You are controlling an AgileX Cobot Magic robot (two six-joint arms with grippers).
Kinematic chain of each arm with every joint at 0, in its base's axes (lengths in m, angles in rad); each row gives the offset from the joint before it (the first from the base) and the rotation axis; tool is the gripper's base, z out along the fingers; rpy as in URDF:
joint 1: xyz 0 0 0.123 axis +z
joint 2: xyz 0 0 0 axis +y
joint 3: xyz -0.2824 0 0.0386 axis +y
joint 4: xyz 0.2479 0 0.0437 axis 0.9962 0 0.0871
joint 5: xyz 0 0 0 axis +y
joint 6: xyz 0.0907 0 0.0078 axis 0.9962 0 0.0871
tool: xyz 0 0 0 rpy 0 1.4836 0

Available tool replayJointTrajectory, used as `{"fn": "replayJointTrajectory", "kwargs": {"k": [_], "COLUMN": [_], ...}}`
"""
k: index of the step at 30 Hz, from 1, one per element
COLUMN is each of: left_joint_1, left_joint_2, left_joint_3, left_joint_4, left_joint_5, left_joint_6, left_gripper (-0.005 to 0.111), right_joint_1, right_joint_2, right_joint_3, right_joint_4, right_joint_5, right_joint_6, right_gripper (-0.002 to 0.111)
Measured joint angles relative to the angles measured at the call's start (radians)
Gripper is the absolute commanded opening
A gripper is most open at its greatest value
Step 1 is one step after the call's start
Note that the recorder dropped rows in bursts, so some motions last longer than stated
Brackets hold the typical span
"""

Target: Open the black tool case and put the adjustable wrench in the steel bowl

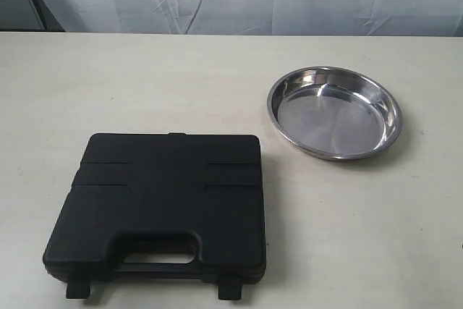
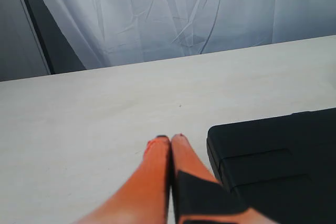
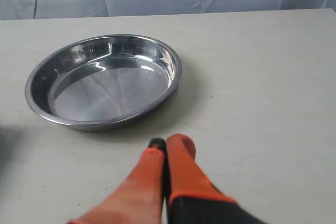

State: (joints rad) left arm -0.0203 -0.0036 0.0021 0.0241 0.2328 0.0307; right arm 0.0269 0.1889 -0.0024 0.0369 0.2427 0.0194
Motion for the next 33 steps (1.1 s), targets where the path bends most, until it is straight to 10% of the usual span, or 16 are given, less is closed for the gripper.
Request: {"fn": "replayJointTrajectory", "kwargs": {"k": [12, 26, 33], "left_joint_1": [0.000, 0.000, 0.000], "left_joint_2": [0.000, 0.000, 0.000], "left_joint_3": [0.000, 0.000, 0.000], "left_joint_4": [0.000, 0.000, 0.000], "left_joint_5": [0.000, 0.000, 0.000], "left_joint_6": [0.000, 0.000, 0.000], "left_gripper": [0.000, 0.000, 0.000], "right_joint_1": [0.000, 0.000, 0.000], "right_joint_2": [0.000, 0.000, 0.124], "right_joint_3": [0.000, 0.000, -0.252], "right_joint_4": [-0.004, 0.054, -0.019], "right_joint_5": [-0.037, -0.755, -0.519], "right_joint_6": [0.000, 0.375, 0.400], "right_gripper": [0.000, 0.000, 0.000]}}
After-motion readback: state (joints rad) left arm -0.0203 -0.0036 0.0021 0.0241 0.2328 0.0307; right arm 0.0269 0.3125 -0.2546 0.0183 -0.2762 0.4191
